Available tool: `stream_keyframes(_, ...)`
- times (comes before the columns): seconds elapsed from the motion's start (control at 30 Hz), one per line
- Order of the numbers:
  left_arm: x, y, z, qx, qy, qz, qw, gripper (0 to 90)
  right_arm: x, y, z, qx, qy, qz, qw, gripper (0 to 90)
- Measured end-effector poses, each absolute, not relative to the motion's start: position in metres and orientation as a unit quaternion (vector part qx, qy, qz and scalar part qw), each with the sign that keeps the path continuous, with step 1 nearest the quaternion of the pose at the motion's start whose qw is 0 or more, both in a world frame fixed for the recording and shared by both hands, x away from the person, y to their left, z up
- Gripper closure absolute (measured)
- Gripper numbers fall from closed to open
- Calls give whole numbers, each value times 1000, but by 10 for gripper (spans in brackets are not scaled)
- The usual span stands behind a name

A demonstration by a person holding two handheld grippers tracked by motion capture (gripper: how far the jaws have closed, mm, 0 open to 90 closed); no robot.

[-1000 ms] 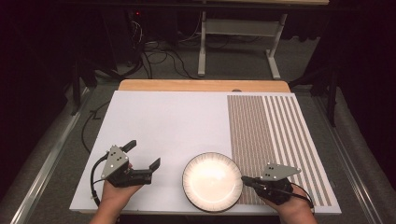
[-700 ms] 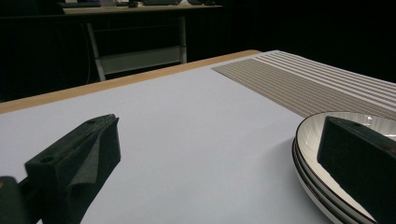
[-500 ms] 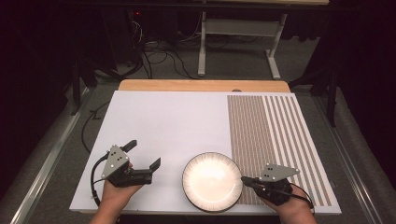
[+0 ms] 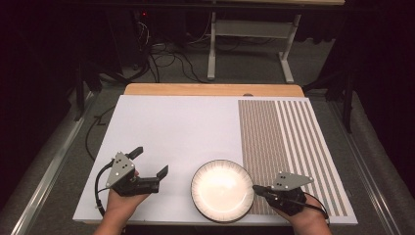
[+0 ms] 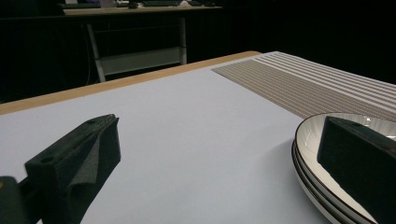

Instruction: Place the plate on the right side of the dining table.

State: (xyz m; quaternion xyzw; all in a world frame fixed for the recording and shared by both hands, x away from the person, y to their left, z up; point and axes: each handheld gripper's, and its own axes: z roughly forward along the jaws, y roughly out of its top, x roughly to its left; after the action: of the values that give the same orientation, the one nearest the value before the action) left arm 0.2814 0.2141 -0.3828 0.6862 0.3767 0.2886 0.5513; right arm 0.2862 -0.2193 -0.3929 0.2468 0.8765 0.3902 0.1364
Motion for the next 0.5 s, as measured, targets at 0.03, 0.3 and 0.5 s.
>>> stream_keyframes(0.03, 281, 214, -383, 687, 377, 289, 551, 3, 286, -219, -393, 246, 877, 390, 137, 900)
stream_keyframes(0.3, 281, 215, -383, 686, 377, 289, 551, 2, 287, -219, -393, 251, 876, 389, 137, 900)
stream_keyframes(0.5, 281, 215, -382, 686, 377, 289, 551, 3, 287, -219, -393, 254, 875, 389, 138, 900)
